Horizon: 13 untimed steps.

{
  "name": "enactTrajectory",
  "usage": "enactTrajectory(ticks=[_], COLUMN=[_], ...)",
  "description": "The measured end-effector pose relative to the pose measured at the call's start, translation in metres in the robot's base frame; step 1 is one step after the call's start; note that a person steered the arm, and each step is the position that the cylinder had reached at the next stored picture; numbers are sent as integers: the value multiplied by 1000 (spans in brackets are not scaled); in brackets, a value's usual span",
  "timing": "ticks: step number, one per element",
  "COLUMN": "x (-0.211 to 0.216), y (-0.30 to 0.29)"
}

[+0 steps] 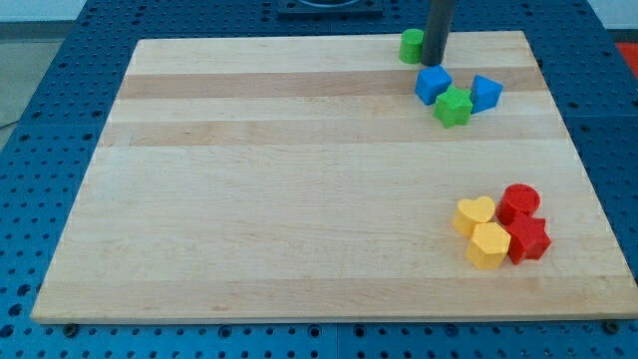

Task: Place the green circle at the top right of the board

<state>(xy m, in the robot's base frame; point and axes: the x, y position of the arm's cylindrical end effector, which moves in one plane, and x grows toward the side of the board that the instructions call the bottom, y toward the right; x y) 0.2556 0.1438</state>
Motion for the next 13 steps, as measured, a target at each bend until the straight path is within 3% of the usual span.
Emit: enactTrajectory(ticks=[2,3,6,8,11,12,13], x=[11,-5,-36,-9,-3,-3,8], y=[-121,-134,13,-32,42,52,25])
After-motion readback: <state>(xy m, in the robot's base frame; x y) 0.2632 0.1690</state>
